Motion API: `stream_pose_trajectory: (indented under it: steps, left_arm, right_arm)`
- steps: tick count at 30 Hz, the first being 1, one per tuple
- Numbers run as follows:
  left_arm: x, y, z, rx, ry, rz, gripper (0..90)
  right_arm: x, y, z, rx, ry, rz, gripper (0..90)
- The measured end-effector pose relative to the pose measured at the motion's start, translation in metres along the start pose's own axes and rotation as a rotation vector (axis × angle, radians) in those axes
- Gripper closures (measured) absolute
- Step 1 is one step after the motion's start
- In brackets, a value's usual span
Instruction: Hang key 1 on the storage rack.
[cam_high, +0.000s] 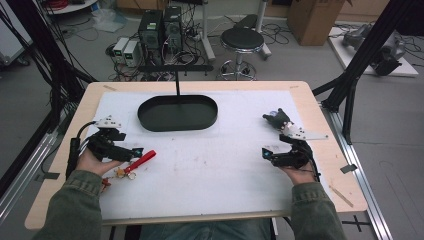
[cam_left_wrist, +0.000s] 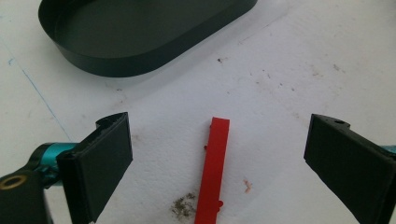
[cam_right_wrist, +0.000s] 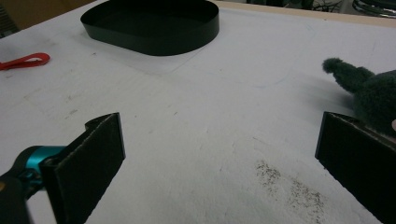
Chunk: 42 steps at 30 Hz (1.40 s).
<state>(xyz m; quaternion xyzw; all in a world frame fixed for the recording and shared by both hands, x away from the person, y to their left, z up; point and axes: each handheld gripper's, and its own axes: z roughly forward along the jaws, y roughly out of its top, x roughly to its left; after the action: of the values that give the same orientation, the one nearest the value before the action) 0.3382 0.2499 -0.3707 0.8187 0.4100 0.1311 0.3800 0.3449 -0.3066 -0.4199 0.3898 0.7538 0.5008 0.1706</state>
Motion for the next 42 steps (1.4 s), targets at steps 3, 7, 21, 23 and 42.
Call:
stream_pose_trajectory:
  steps: [3, 7, 21, 23, 42]
  left_arm:
    - [0.002, 0.002, 0.003, 0.011, -0.007, -0.001, 8.2]
    - [0.003, 0.003, 0.007, 0.031, -0.013, 0.008, 9.8]
    - [-0.007, 0.010, 0.036, 0.166, -0.033, 0.055, 14.1]
    - [-0.008, 0.009, 0.041, 0.192, -0.033, 0.068, 16.0]
    - [-0.009, 0.003, 0.068, 0.309, -0.016, 0.079, 41.4]
  right_arm:
    - [0.000, 0.000, 0.000, 0.000, -0.002, -0.006, 0.5]
    - [0.000, 0.000, 0.001, 0.006, 0.002, -0.005, 0.4]
    - [0.001, 0.000, 0.001, 0.017, -0.004, -0.008, 0.5]
    - [0.001, 0.000, 0.001, 0.016, -0.001, -0.011, 0.5]
    - [0.001, -0.001, 0.002, 0.032, 0.001, -0.015, 0.5]
